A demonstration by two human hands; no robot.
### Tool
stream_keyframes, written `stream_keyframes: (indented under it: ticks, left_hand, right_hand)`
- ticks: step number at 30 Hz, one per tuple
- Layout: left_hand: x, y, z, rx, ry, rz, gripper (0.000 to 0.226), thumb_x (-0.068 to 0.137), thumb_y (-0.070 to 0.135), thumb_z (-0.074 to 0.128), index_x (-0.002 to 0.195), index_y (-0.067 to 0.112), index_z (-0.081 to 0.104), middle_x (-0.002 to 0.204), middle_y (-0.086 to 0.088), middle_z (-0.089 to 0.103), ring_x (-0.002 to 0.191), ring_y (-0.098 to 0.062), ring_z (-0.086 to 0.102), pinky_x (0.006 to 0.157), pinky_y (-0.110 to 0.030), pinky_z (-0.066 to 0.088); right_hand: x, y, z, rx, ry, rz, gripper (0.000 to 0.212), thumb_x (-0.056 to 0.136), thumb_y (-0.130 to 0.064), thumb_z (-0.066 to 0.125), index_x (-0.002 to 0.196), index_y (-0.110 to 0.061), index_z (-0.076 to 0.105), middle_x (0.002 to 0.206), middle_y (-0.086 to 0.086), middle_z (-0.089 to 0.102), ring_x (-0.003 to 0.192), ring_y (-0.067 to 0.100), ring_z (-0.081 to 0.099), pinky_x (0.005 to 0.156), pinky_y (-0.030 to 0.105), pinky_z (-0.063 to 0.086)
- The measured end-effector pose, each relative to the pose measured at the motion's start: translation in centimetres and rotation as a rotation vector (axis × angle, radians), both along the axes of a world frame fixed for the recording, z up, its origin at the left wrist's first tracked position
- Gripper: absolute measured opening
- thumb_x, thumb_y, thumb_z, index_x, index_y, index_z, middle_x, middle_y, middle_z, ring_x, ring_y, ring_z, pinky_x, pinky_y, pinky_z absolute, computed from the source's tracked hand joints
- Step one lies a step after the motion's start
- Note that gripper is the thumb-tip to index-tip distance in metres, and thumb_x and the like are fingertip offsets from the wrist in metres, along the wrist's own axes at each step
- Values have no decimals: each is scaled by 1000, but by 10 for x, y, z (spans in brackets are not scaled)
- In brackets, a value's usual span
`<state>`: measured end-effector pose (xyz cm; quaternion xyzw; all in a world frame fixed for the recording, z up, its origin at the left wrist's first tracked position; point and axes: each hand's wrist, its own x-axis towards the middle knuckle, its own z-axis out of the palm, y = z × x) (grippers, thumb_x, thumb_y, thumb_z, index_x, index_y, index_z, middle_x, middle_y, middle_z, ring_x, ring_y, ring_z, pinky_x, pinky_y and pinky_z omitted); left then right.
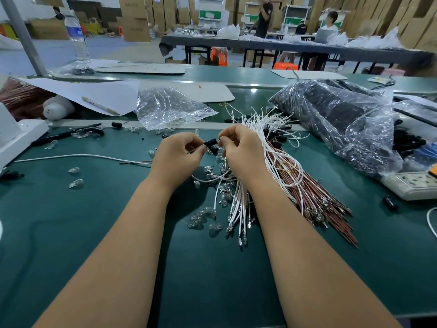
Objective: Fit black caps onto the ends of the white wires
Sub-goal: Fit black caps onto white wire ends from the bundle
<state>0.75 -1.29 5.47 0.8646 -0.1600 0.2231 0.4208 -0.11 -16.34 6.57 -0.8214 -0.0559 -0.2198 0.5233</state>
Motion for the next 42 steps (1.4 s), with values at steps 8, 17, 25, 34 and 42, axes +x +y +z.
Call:
stream_keyframes:
  ticks: [8, 17, 25, 34, 42]
  left_hand:
    - [0, -1, 1, -29, 32, 1, 7, 86, 16, 67, 82, 20, 71, 67, 6, 63, 55, 4, 50, 57, -13, 38]
    - [0, -4, 1, -125, 32, -25, 10, 84, 7, 66, 79, 13, 71, 60, 13, 56, 53, 3, 48, 54, -10, 37]
    - [-3, -4, 1, -123, -3, -14, 7, 86, 11, 67, 80, 11, 71, 66, 9, 61, 56, 4, 50, 58, -9, 38]
    - [-3, -3, 2, -119, 4, 28, 7, 89, 20, 65, 84, 14, 64, 73, 2, 63, 66, -6, 55, 64, -18, 44]
    - [-5, -9, 7, -162, 67, -63, 6, 88, 11, 65, 83, 7, 66, 70, -5, 62, 64, -13, 51, 56, -15, 39]
  right_hand:
    - [1, 1, 0, -28, -4, 6, 12, 92, -5, 57, 86, -15, 61, 74, -2, 62, 66, 15, 60, 65, 30, 52]
    - [1, 2, -3, -49, -12, -34, 8, 92, -12, 60, 87, -19, 59, 73, -11, 59, 68, 5, 58, 66, 23, 50]
    - [-3, 3, -1, -168, -74, -100, 6, 89, -11, 60, 88, -17, 63, 69, -15, 56, 64, 0, 56, 59, 14, 44]
    - [-6, 6, -2, -185, -143, -72, 7, 84, -18, 69, 79, -16, 65, 63, -14, 58, 60, 10, 59, 59, 28, 49]
    - [-6, 4, 0, -146, -127, -80, 9, 86, -18, 68, 79, -16, 63, 68, -10, 61, 66, 13, 60, 64, 37, 52]
